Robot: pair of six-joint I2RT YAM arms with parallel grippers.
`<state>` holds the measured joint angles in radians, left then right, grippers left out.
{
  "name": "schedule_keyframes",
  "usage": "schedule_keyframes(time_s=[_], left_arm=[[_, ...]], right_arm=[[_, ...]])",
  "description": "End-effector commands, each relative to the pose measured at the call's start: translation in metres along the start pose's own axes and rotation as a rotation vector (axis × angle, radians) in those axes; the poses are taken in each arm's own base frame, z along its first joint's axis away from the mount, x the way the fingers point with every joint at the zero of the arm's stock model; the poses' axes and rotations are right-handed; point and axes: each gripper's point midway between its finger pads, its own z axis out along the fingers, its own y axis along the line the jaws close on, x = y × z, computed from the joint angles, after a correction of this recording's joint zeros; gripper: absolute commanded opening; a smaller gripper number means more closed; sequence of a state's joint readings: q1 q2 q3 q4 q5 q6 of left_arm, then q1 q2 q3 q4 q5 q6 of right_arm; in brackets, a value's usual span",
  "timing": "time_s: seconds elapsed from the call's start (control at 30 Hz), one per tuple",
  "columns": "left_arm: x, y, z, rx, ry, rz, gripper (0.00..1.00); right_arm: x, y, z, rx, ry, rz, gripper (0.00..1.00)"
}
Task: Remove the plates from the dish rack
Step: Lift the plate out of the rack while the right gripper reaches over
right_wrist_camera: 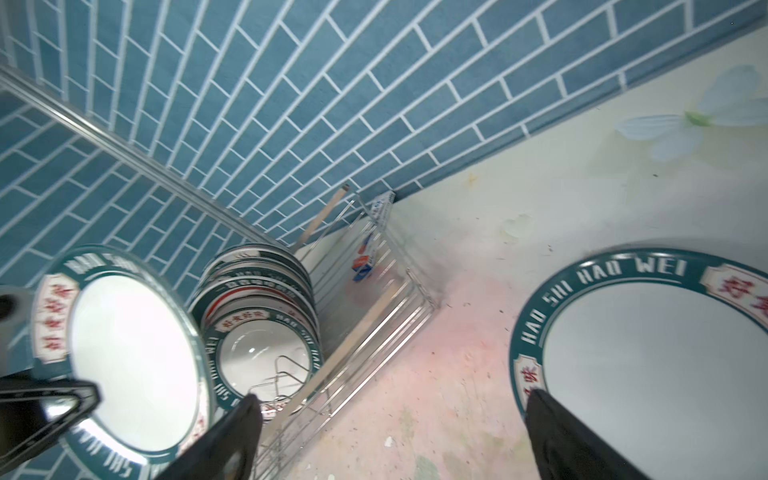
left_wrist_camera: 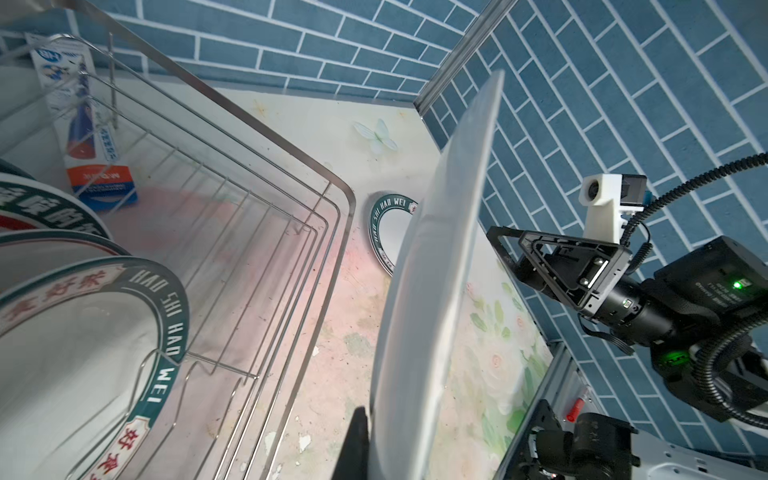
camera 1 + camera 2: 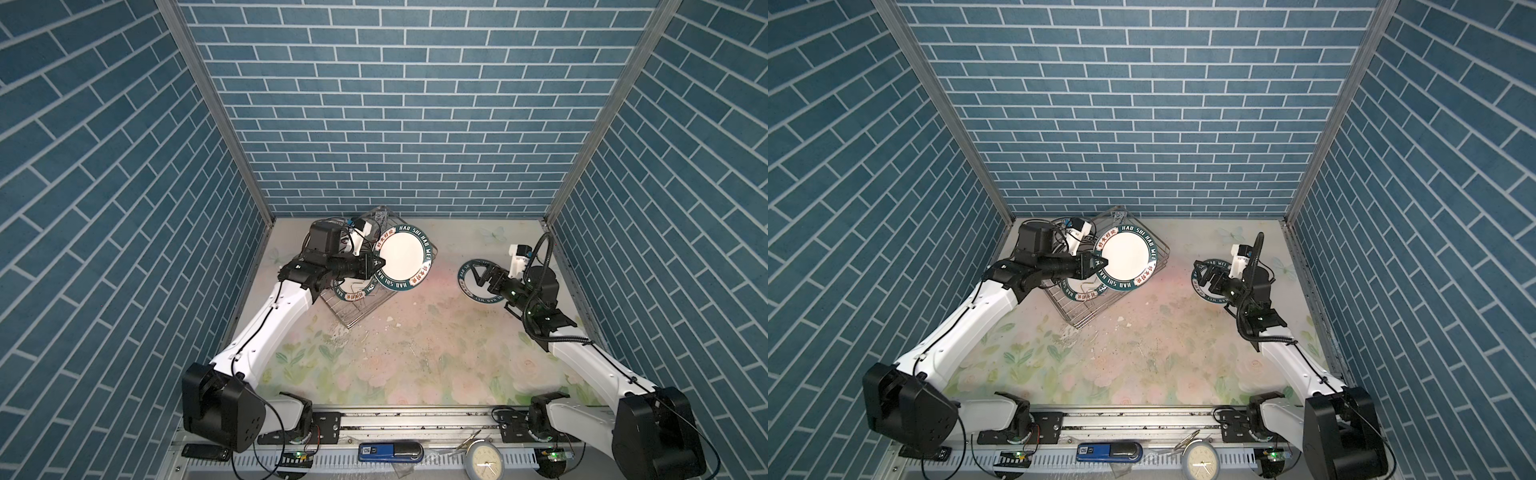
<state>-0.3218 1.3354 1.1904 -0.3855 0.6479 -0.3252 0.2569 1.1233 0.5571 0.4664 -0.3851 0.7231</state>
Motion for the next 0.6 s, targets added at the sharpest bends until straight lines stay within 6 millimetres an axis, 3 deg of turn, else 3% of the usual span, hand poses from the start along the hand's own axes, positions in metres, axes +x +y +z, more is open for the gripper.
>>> schedule_keyframes(time_s=[0.0, 0.23, 0.57], left_arm=[[-0.018, -0.019, -0.006, 0.097, -0.052, 0.001, 0.0], [-0.009, -0.029, 0.014, 0.245, 0.031, -0.078, 0.0], [0.002, -0.023, 0.031, 0.28, 0.098, -0.156, 0.0]], right_arm=[[-0.012, 0.046, -0.001, -0.248, -0.029, 0.022, 0.97], [-0.006, 0.07, 0.01, -0.466, 0.022, 0.128, 0.94], [0.006, 0.077, 0.023, -0.51, 0.077, 0.164, 0.85]])
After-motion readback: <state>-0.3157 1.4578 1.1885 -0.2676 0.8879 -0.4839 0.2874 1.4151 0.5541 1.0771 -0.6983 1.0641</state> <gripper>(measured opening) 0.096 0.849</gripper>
